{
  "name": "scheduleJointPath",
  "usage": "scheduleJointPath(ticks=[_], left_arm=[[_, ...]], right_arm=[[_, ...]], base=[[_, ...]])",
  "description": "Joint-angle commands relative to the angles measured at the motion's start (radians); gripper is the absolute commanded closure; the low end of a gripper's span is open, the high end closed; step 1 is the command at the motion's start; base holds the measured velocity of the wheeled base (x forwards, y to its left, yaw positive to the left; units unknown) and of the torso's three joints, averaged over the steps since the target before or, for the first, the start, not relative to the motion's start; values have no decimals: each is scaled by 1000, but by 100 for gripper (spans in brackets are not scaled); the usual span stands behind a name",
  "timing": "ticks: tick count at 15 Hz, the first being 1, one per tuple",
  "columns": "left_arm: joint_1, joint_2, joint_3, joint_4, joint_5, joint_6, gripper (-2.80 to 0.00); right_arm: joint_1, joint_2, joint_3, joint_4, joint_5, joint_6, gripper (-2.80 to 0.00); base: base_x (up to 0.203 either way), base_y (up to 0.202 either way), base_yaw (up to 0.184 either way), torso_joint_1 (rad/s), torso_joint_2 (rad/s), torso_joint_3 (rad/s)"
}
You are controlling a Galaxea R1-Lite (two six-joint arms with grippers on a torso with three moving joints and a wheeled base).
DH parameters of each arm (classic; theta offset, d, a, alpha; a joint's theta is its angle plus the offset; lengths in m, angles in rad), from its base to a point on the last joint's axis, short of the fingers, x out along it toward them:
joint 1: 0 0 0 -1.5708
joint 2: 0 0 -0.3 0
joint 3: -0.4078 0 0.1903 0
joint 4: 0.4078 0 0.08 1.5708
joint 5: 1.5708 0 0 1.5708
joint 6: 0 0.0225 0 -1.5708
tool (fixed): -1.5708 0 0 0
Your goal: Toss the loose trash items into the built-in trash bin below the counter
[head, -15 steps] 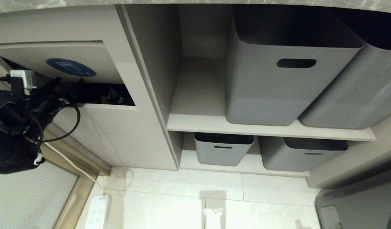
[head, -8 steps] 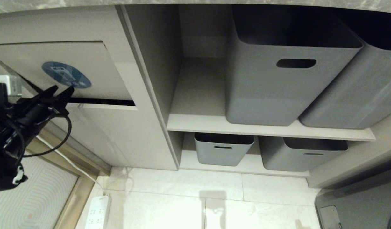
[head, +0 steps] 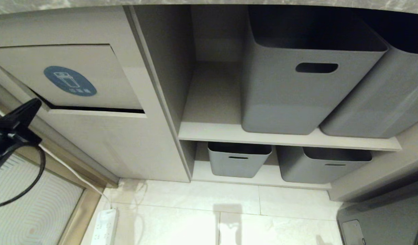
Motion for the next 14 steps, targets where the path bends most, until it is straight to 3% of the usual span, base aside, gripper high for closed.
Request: scheduleJointPath(ticks=[1,2,4,6,8,10,12,14], left_arm=[[-5,-193,82,46,17,7,0],[-23,-279,128,152,60,30,0],[-156,-447,211,421,248,58,0],[-250,-656,275,696,348,61,0],[-275,-884,316,974,380,62,0],[-267,-1121,336,1183,375,64,0],[-266,-1358,343,1326,358,74,0],[-265,-1461,353,1412,346,85,0]], right_arm=[[0,1,2,0,0,0,0],[0,1,2,0,-1,0,0],[0,1,2,0,-1,0,0],[0,1,2,0,0,0,0],[0,1,2,0,0,0,0],[0,1,2,0,0,0,0],[0,1,2,0,-1,3,0],[0,1,2,0,0,0,0]], base=[[0,0,0,0,0,0],[0,0,0,0,0,0],[0,0,0,0,0,0],[0,0,0,0,0,0],[0,0,0,0,0,0],[0,0,0,0,0,0],[0,0,0,0,0,0],[0,0,0,0,0,0]])
